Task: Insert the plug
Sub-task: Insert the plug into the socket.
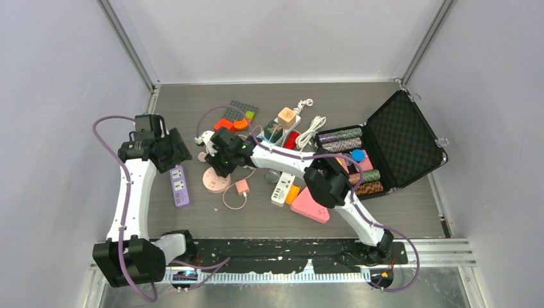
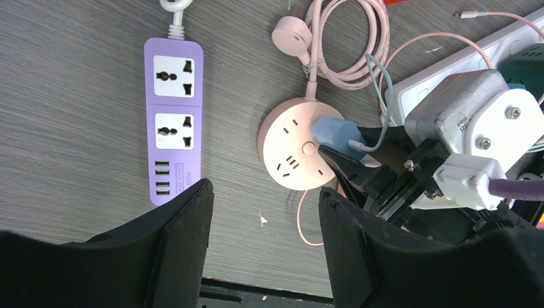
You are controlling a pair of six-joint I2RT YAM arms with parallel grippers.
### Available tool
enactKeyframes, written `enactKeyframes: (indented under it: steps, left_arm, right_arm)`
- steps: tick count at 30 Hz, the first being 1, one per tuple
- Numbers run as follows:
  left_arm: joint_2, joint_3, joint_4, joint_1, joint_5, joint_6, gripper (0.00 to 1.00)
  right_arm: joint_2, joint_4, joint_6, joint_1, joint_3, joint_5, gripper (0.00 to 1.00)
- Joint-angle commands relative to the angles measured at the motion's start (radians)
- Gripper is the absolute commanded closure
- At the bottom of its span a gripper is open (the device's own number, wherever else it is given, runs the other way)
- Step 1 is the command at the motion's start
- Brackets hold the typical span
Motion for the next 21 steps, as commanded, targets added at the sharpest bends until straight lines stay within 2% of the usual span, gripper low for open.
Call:
enactKeyframes:
  steps: [1, 9, 14, 19, 21]
  left_arm:
    - [-0.010, -0.007, 0.012, 0.010, 0.007, 0.011, 0.39]
    - [-0.008, -0.017, 0.018, 0.012, 0.013, 0.012, 0.39]
    - [-0.009, -0.021, 0.020, 0.015, 0.012, 0.009, 0.39]
    - [-0.019, -0.017, 0.019, 0.018, 0.008, 0.001, 0.39]
    - [-0.029, -0.011, 0.017, 0.020, 0.001, -0.005, 0.39]
  right_arm:
    - [-0.007, -0.003, -0.029, 0.002, 0.032, 0.040, 0.94]
    - [0.069, -0.092, -0.057, 0.035, 0.017, 0.115, 0.95]
    - [0.080, -0.076, -0.029, 0.038, -0.087, 0.133, 0.95]
    - [0.050, -0.066, -0.017, 0.038, -0.116, 0.173, 0.95]
    - [0.026, -0.060, -0.014, 0.037, -0.099, 0.178, 0.88]
